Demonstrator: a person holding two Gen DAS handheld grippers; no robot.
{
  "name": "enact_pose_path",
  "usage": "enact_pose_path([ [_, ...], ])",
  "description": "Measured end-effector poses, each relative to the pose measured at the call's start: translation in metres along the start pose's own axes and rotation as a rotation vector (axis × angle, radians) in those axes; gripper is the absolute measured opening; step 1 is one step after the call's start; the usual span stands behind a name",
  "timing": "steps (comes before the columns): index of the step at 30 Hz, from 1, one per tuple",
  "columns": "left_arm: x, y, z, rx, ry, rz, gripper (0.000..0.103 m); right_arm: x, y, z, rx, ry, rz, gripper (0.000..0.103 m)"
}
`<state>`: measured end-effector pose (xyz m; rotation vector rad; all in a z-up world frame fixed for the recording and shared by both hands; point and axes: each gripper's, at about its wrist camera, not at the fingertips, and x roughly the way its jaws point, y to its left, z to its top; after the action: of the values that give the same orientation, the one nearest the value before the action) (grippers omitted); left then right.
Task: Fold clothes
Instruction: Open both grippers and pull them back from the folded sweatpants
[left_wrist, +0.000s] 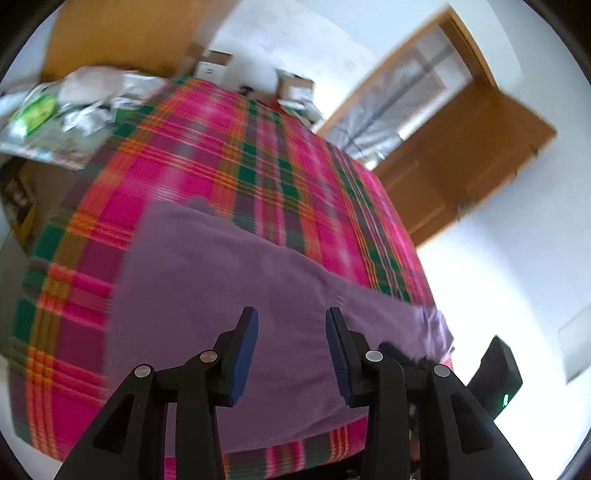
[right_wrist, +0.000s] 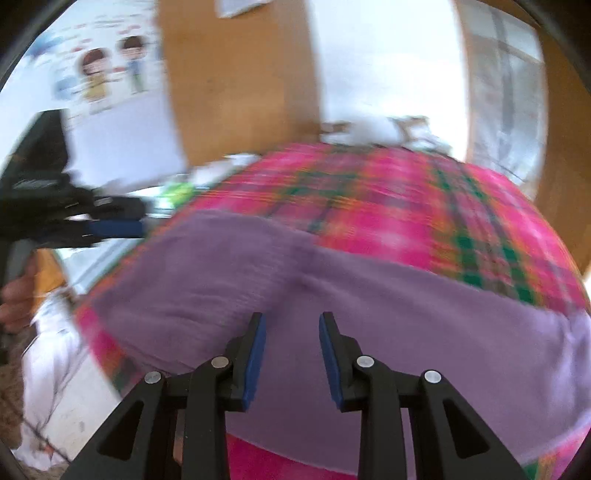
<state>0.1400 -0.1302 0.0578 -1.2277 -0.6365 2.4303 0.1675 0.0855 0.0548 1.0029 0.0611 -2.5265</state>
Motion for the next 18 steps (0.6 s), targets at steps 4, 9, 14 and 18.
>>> enact_pose_path([
  [4, 0.034, -0.048, -0.016, 0.102, 0.086, -0.062, 0.039, -0.017, -0.063, -0.018, 0.123, -0.006, -0.125, 0.03],
  [9, 0.085, -0.095, -0.026, 0.173, 0.194, -0.136, 0.039, -0.053, -0.139, -0.045, 0.294, -0.045, -0.275, 0.03],
  [14, 0.126, -0.136, -0.035, 0.237, 0.28, -0.198, 0.039, -0.098, -0.204, -0.072, 0.46, -0.116, -0.428, 0.03],
  [18, 0.153, -0.16, -0.039, 0.262, 0.33, -0.239, 0.039, -0.126, -0.244, -0.082, 0.532, -0.169, -0.526, 0.031],
])
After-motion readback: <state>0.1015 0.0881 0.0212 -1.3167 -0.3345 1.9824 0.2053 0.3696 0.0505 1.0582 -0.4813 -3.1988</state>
